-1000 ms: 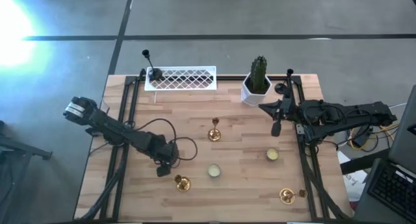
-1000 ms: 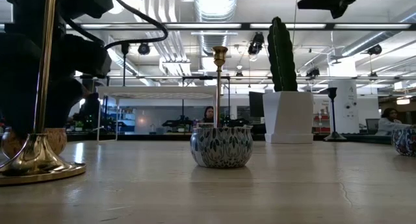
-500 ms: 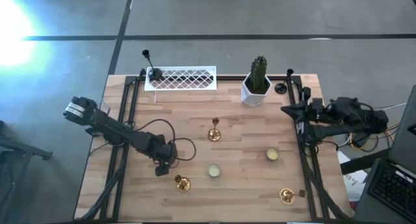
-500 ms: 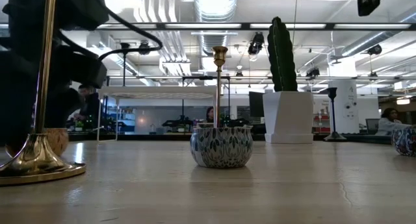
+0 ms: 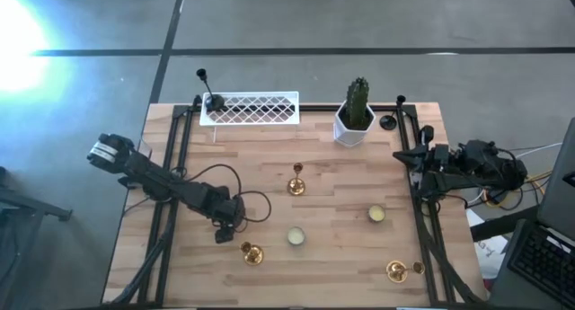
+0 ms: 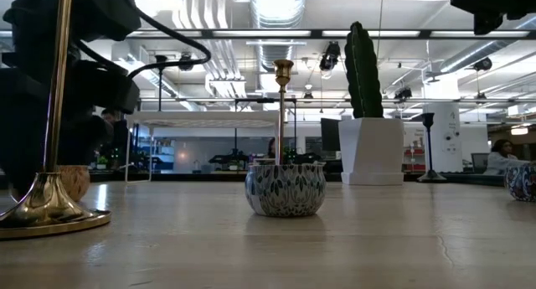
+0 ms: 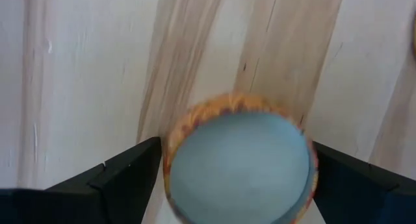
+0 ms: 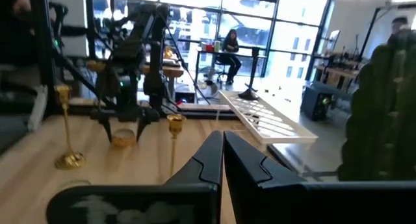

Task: Pick & Place candle stick holders
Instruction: Put the orange scented candle on the shelf

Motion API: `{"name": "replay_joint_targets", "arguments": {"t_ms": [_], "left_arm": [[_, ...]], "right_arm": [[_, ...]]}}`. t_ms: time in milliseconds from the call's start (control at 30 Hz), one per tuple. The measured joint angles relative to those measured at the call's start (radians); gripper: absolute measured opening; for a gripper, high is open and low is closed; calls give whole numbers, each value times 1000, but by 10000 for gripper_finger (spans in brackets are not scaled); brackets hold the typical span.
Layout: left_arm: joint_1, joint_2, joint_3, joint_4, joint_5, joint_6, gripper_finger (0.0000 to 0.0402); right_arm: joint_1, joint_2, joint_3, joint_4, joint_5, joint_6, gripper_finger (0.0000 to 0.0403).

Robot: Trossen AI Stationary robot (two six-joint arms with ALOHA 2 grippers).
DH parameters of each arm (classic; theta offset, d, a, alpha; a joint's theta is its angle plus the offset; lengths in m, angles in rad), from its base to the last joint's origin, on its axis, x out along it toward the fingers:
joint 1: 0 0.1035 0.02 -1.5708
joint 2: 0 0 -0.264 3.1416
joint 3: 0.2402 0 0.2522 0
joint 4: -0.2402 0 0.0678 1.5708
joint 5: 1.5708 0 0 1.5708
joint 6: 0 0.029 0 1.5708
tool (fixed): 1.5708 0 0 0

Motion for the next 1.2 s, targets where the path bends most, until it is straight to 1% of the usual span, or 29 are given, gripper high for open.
{"name": "replay_joint_targets", "arguments": {"t_ms": [100,167,300,333,400,467,633,900,1200], "left_arm": [[3,0,0,21,-4,-3,356],[7,1,2,44,-4,0,356],[14,1,2,50,-3,14,356],[15,1,2,49,-3,18,356],[17,1,2,47,6,24,356],[21,1,2,41,14,24,356],[22,1,2,27,20,3,356],[40,0,2,26,25,20,355],[43,-3,-17,34,24,21,352]], "right_arm": [[0,6,6,-2,-1,-3,8],[0,23,7,4,15,39,8],[0,71,6,32,178,248,8],[0,80,6,29,199,287,8],[0,100,6,28,207,335,8],[0,116,6,28,207,335,8],[0,158,5,28,208,266,8],[0,216,5,28,208,177,8],[0,263,4,28,208,172,8]]}}
